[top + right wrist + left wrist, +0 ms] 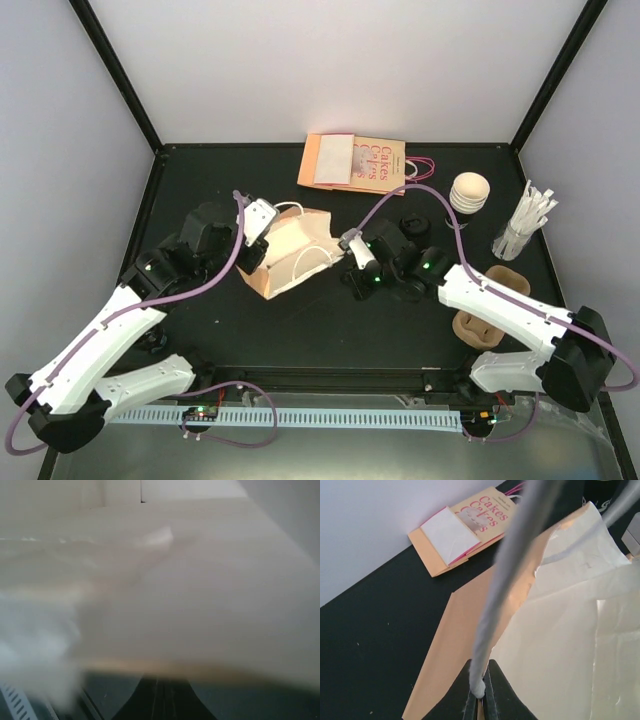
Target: Pack the takeout coffee
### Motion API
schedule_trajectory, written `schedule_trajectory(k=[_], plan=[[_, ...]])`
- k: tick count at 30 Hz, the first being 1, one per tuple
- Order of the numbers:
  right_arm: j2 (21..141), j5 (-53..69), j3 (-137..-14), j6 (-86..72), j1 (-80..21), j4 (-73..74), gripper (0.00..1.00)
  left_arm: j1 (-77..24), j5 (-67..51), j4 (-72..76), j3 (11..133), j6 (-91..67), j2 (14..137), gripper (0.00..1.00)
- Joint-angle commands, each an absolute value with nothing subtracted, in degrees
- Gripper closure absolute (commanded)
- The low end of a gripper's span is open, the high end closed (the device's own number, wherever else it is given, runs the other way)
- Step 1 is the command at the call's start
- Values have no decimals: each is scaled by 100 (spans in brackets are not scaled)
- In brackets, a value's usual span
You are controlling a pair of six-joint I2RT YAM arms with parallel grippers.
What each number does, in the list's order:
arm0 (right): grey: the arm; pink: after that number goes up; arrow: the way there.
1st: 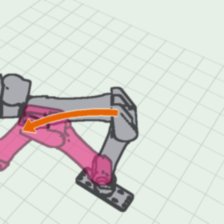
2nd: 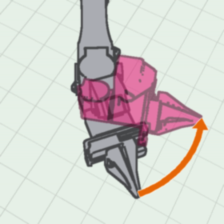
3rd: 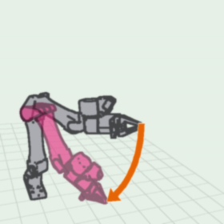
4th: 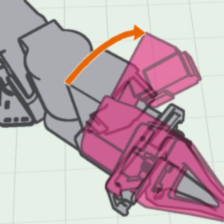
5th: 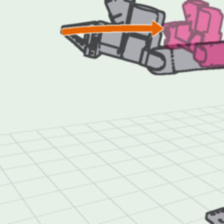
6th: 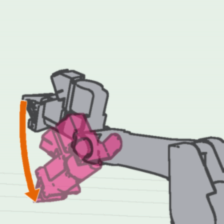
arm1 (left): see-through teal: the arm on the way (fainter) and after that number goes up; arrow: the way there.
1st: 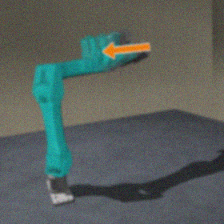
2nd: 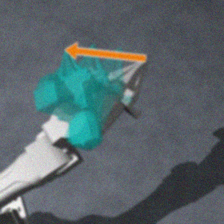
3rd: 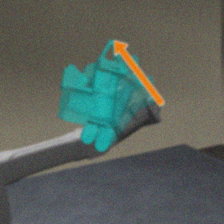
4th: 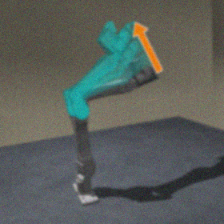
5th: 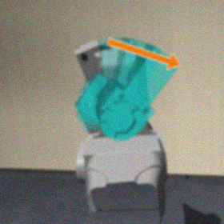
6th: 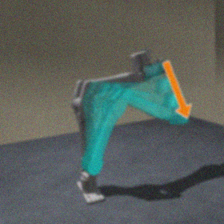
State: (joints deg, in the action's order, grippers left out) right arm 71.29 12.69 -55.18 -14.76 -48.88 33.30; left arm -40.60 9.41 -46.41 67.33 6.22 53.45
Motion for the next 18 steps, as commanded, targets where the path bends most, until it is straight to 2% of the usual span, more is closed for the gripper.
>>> schedule_trajectory(k=[1, 11, 18], plan=[[7155, 1155, -5334, -1754, -4938, 2725, 99, -4087, 959, -4317, 6568, 584, 5290, 97], [7087, 1112, -5242, -1711, -5001, 2432, 95, -4092, 363, -3912, 6101, 639, 5232, 96], [6883, 934, -4694, -1827, -4995, 2193, 94, -4090, 1215, -3867, 5946, 453, 5371, 97]])
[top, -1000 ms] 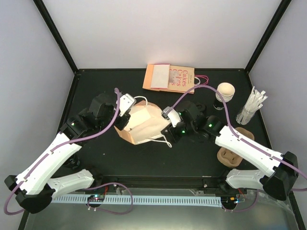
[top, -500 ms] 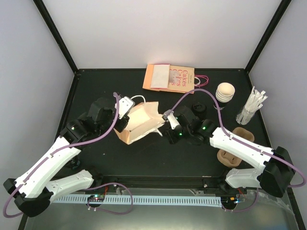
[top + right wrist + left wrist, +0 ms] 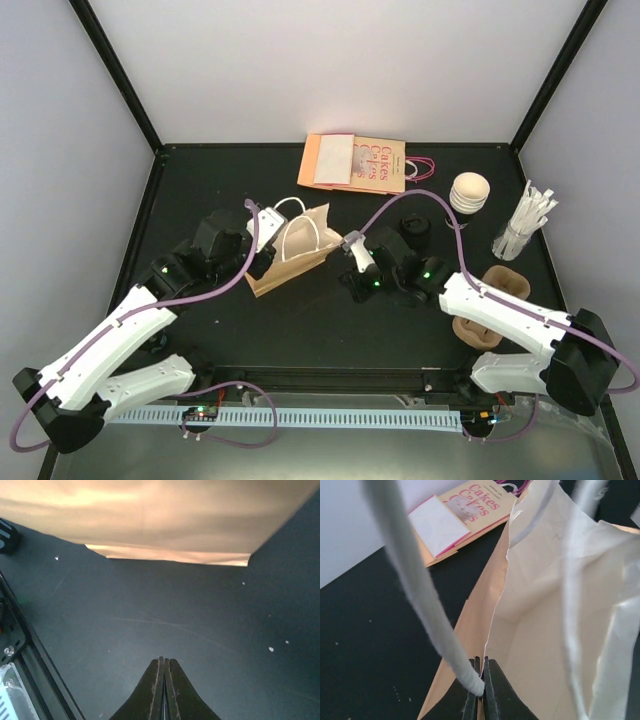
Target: Pack the takeout coffee
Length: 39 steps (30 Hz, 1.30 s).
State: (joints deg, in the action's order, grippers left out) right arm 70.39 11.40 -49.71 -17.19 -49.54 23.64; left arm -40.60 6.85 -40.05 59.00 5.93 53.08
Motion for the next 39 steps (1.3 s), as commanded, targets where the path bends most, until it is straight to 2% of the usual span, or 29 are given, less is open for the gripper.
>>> schedule_trajectory(k=[1, 5, 13, 17, 21, 25, 29, 34, 39], plan=[[6855, 898, -4625, -1848, -5000, 2185, 94, -4088, 1397, -3881, 5964, 431, 5378, 97], [6791, 835, -4469, -1870, -5001, 2153, 93, -4080, 1980, -3837, 6031, 448, 5268, 97], [6628, 638, -4571, -1912, -4999, 2077, 93, -4078, 2268, -3599, 6219, 1078, 4924, 97], [6479, 491, -4642, -1907, -4999, 2010, 90, -4092, 3172, -3289, 6121, 1357, 4735, 97], [6468, 456, -4693, -1929, -4998, 1992, 83, -4087, 2890, -2933, 5846, 1695, 4545, 96], [6373, 356, -4805, -1955, -4994, 1969, 82, -4094, 2295, -2847, 5603, 1731, 4498, 96], [6192, 136, -5069, -2004, -4997, 1954, 81, -4104, 2236, -2759, 5481, 1777, 4493, 96], [5929, 161, -5369, -1861, -4991, 1751, 54, -4109, 1990, -2659, 5415, 1758, 4426, 96], [5955, 691, -6051, -1726, -4997, 1775, 47, -4125, 1775, -2585, 5335, 1725, 4322, 96]])
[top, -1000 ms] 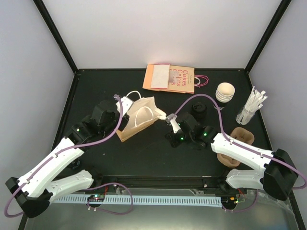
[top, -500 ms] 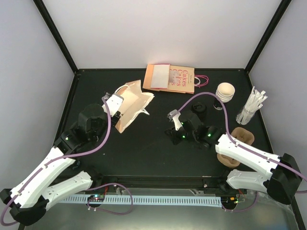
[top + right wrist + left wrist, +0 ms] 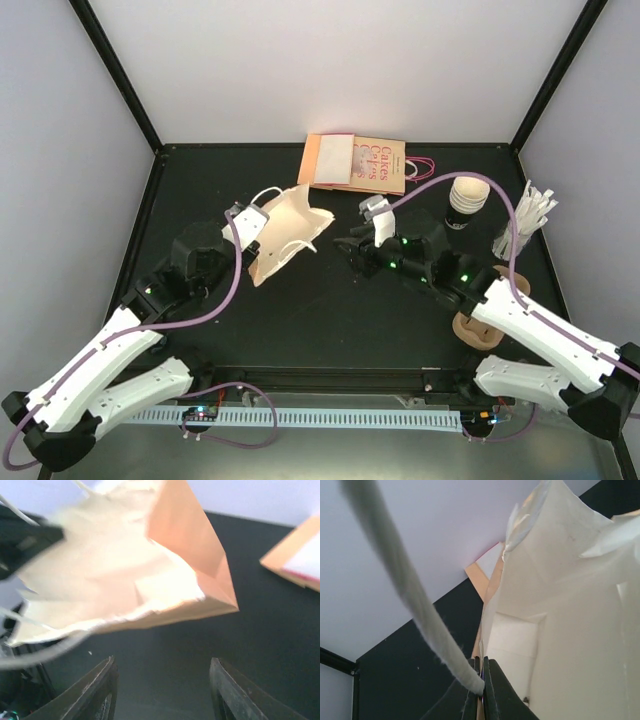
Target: Pack the takeout coffee
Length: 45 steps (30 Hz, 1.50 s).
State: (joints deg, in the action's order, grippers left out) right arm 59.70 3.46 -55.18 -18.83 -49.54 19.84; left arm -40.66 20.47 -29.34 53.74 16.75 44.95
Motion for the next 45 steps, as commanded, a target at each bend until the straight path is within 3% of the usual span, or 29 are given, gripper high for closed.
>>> schedule_trajectory(k=[1, 6, 8, 11, 12, 20, 27, 37, 45], plan=[[5996, 782, -6198, -1719, -4999, 1763, 47, -4122, 1723, -2556, 5309, 1723, 4293, 96], [6503, 1188, -7064, -1493, -4999, 1917, 48, -4127, 1504, -2458, 5237, 1719, 4195, 96], [6873, 1504, -7438, -1408, -4999, 2114, 54, -4123, 1500, -2458, 5246, 1722, 4201, 96], [7318, 1902, -7905, -1236, -5095, 2568, 95, -4131, 1527, -2457, 5269, 1739, 4231, 96], [7451, 1933, -8024, -1153, -5186, 2750, 98, -4135, 1561, -2460, 5275, 1740, 4248, 96], [7777, 1505, -7878, -842, -6017, 3693, 99, -4133, 1738, -2445, 5274, 1734, 4263, 96], [7524, 1294, -6702, -1098, -6073, 3246, 99, -4131, 1809, -2413, 5265, 1706, 4302, 96], [7919, 574, -6030, -1324, -6283, 2835, 99, -4131, 2008, -2409, 5278, 1667, 4298, 96], [8171, 51, -5556, -1308, -6400, 2683, 99, -4123, 2852, -2602, 5429, 1390, 4469, 96]])
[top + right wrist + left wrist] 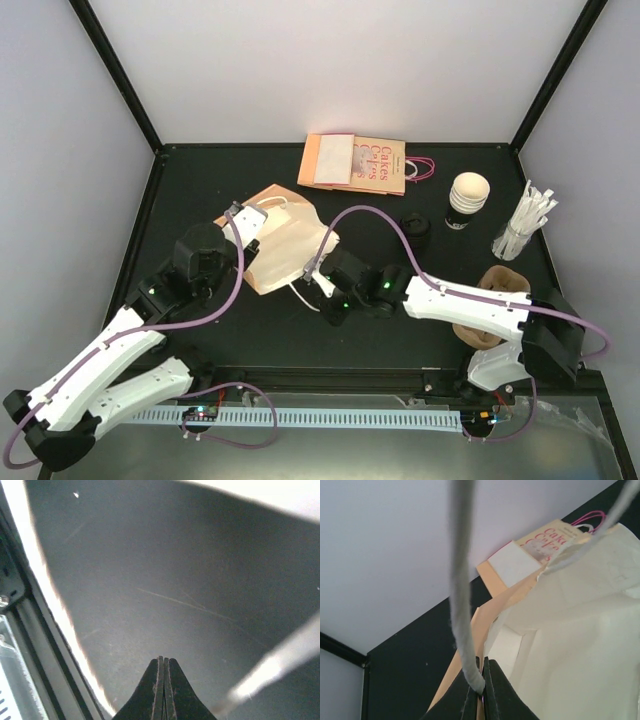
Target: Pack the takeout coffee
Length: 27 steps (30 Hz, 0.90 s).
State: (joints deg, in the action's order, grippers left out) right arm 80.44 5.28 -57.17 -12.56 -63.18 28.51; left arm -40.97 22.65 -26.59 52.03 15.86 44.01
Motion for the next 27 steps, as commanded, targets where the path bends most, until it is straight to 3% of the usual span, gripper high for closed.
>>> schedule_trajectory(k=[1, 10, 18, 27], plan=[[8215, 14, -5510, -1309, -6413, 2670, 99, -4123, 2860, -2580, 5423, 1389, 4461, 96], [8439, -51, -5329, -1363, -6511, 2514, 99, -4115, 2932, -2525, 5324, 1441, 4425, 96], [8177, -217, -5421, -1449, -6529, 2362, 99, -4140, 1730, -2560, 5169, 1694, 4550, 94], [7713, -1222, -5136, -1975, -6522, 2116, 94, -4263, 1814, -2580, 5100, 1698, 4829, 94]])
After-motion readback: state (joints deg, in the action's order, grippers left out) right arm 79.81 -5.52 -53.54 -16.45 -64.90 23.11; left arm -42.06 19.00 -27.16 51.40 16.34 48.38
